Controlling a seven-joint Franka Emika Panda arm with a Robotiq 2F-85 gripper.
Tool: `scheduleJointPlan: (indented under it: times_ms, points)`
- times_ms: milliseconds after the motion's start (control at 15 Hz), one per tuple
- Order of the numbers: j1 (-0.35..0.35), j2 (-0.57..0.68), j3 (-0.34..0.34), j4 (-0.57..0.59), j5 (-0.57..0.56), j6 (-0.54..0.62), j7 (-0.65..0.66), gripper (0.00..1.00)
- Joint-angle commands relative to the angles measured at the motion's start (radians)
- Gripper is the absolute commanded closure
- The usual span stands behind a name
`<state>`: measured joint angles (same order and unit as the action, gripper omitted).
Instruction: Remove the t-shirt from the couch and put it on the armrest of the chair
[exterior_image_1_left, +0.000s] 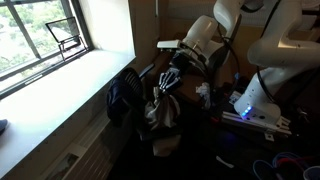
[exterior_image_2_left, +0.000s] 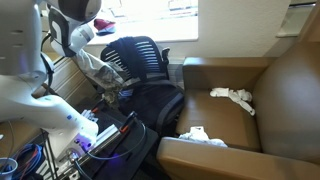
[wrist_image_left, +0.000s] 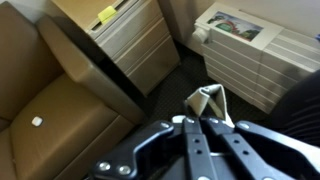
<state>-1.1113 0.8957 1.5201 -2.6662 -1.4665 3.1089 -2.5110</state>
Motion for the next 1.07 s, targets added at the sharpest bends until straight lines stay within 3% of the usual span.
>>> scheduleJointPlan:
  times_ms: [0,200,267,333,533,600,667,733,867,933,1000]
  points:
    - [0.155,0.154,-0.052,-0.007,0.130,-0.069,-0.201,0.99]
    - [0.336,0.281,-0.189,0.044,-0.061,-0.102,-0.090,0.99]
    - [0.388,0.314,-0.268,0.058,-0.074,-0.075,-0.147,0.99]
    - [0.461,0.357,-0.371,0.090,-0.194,-0.055,-0.118,0.99]
    - [0.676,0.281,-0.615,0.214,-0.454,0.169,-0.087,0.99]
    - [0.680,0.303,-0.667,0.282,-0.546,0.244,-0.088,0.97]
    - [0.626,0.322,-0.593,0.181,-0.443,0.124,-0.088,0.96]
    - [0.662,0.322,-0.647,0.230,-0.496,0.184,-0.088,0.96]
    - [0.677,0.322,-0.671,0.280,-0.527,0.217,-0.088,0.96]
    - [0.676,0.321,-0.670,0.285,-0.528,0.221,-0.089,0.71]
    - [0.675,0.304,-0.668,0.282,-0.540,0.224,-0.088,0.71]
